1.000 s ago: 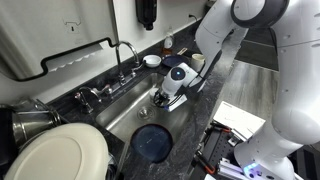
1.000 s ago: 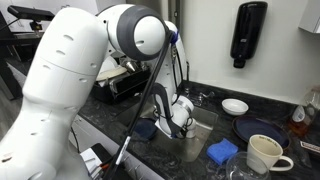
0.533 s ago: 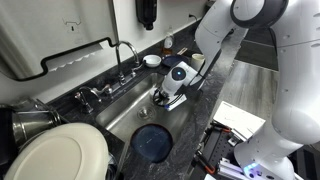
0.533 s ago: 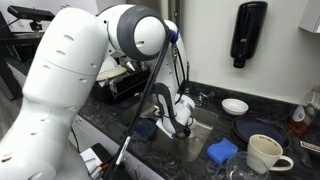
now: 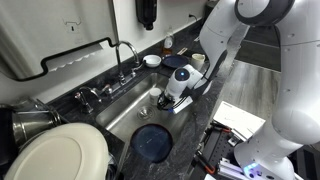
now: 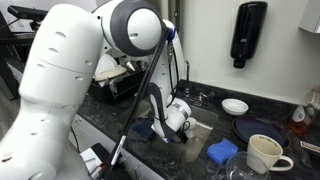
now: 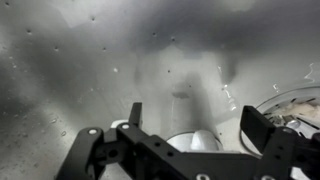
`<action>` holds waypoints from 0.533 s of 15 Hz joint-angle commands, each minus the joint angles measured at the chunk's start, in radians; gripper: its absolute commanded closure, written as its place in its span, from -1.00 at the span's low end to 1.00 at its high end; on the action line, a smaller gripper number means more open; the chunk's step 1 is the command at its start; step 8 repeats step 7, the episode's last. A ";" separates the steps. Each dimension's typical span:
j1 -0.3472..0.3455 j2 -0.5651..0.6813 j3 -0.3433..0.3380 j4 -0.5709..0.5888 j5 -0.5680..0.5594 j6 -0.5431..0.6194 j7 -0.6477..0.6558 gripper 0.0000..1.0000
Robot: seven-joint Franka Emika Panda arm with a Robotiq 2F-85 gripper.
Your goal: Pick the cup and put it in the sink
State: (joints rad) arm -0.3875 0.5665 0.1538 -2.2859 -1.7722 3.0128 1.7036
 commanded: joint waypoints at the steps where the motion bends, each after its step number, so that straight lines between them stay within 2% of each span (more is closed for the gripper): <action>1: -0.004 -0.131 -0.021 -0.134 0.116 0.025 -0.159 -1.00; 7: -0.020 -0.276 -0.004 -0.235 0.261 0.034 -0.355 -1.00; 8: -0.020 -0.276 -0.004 -0.235 0.261 0.034 -0.355 -1.00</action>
